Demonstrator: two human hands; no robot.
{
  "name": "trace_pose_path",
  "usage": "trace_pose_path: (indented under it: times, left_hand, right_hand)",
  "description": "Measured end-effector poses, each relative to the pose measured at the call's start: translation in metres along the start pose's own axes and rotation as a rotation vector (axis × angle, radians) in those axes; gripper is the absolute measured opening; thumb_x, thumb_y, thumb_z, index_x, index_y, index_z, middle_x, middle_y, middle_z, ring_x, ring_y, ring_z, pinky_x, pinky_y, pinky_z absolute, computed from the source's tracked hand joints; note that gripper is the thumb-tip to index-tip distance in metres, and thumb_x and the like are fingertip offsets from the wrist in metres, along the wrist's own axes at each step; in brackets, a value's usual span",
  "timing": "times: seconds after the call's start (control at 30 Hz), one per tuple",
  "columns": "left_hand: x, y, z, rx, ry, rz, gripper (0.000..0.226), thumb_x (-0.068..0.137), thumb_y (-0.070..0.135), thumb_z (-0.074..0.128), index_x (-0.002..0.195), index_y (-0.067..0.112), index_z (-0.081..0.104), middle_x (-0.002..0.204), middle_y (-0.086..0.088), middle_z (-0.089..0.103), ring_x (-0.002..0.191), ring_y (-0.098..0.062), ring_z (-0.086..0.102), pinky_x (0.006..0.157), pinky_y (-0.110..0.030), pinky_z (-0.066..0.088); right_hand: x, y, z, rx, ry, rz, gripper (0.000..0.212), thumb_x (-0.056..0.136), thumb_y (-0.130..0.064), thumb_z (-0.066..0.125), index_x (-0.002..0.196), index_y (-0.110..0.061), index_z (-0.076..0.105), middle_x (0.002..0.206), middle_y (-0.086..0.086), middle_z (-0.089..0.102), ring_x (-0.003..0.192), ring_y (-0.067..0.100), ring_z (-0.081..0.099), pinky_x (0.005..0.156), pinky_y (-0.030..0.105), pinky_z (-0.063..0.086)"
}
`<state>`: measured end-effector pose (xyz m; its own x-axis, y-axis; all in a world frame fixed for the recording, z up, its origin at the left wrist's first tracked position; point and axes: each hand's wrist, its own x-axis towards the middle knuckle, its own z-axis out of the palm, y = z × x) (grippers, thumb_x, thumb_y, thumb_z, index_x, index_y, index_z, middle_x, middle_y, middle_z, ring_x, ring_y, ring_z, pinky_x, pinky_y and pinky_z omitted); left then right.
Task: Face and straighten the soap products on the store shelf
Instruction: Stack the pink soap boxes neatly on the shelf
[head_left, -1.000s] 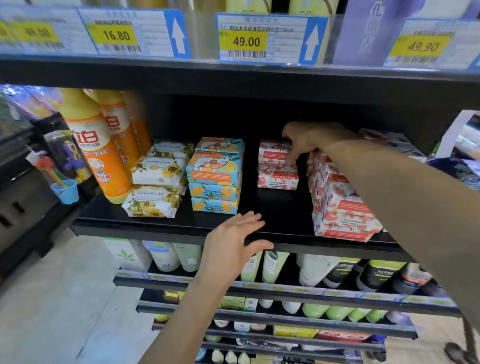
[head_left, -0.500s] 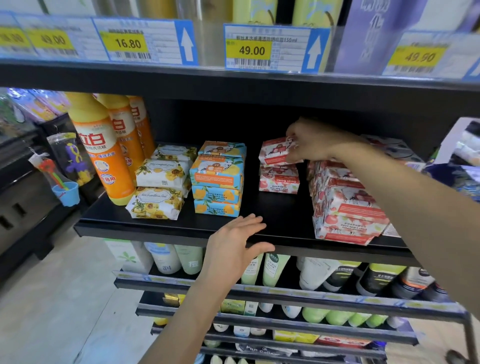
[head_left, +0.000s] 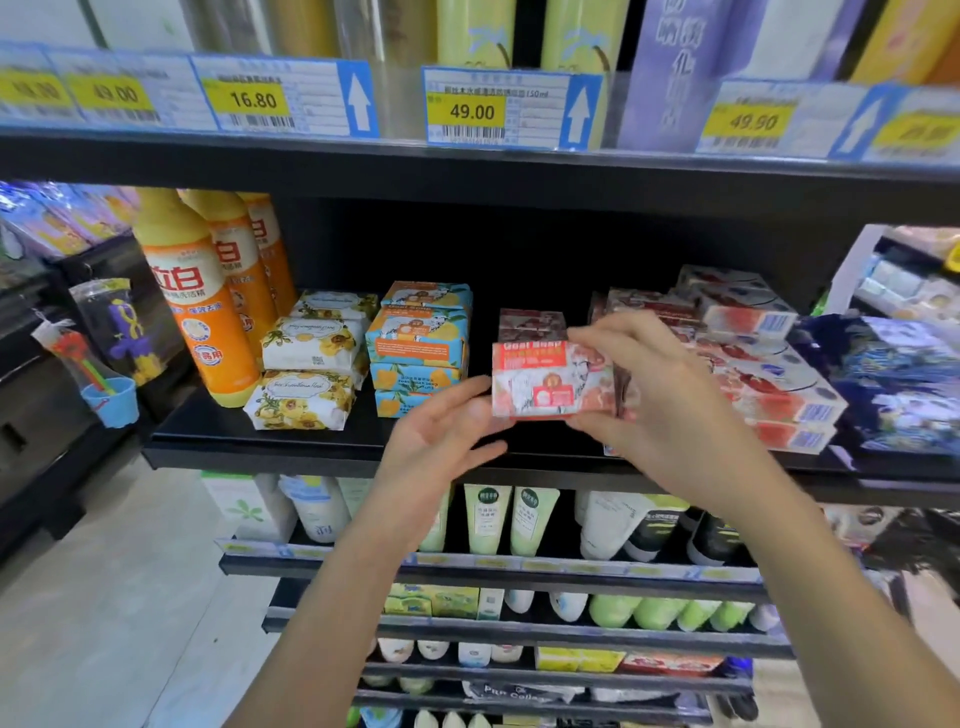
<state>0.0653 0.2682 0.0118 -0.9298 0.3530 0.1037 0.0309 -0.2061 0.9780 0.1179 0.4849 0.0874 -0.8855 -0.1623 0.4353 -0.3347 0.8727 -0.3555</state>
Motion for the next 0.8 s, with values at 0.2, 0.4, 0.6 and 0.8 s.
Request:
trace_pose_path:
  times: [0.2, 0.4, 0.6, 0.8]
  left_hand:
    - [-0.014, 0.004, 0.011, -0.16, 0.047, -0.09, 0.052, 0.087, 0.023, 0.068, 0.135, 0.007, 0.06, 0.119, -0.008, 0.075, 0.115, -0.021, 0.07, 0.099, -0.039, 0.057]
    - [-0.02, -0.004, 0.012, -0.137, 0.083, -0.121, 0.049, 0.088, 0.021, 0.069, 0.135, 0.008, 0.061, 0.119, -0.008, 0.075, 0.113, -0.021, 0.071, 0.093, -0.033, 0.059]
    - [-0.027, -0.003, 0.014, -0.115, 0.085, -0.108, 0.048, 0.085, 0.022, 0.072, 0.131, 0.013, 0.064, 0.118, -0.006, 0.076, 0.114, -0.02, 0.071, 0.096, -0.037, 0.055]
    - [-0.034, -0.004, 0.013, -0.12, 0.077, -0.091, 0.049, 0.082, 0.023, 0.072, 0.129, 0.017, 0.064, 0.118, -0.002, 0.076, 0.114, -0.017, 0.07, 0.091, -0.03, 0.057]
  right_hand:
    - [-0.035, -0.002, 0.032, 0.172, 0.049, 0.057, 0.073, 0.082, -0.011, 0.085, 0.147, -0.019, 0.053, 0.136, -0.013, 0.047, 0.125, -0.009, 0.04, 0.104, -0.001, 0.023]
    - [-0.05, -0.001, 0.039, 0.515, -0.01, 0.212, 0.078, 0.087, -0.028, 0.08, 0.152, -0.04, 0.04, 0.15, -0.032, 0.037, 0.14, -0.01, 0.036, 0.111, 0.019, 0.036]
    - [-0.057, -0.008, 0.054, 0.959, 0.131, 0.507, 0.06, 0.082, -0.042, 0.072, 0.138, -0.023, 0.059, 0.119, -0.012, 0.073, 0.109, 0.004, 0.069, 0.083, 0.019, 0.057]
    - [-0.063, -0.013, 0.064, 1.123, 0.212, 0.538, 0.029, 0.092, -0.019, 0.071, 0.12, -0.018, 0.068, 0.107, -0.001, 0.078, 0.103, 0.016, 0.073, 0.078, 0.021, 0.058]
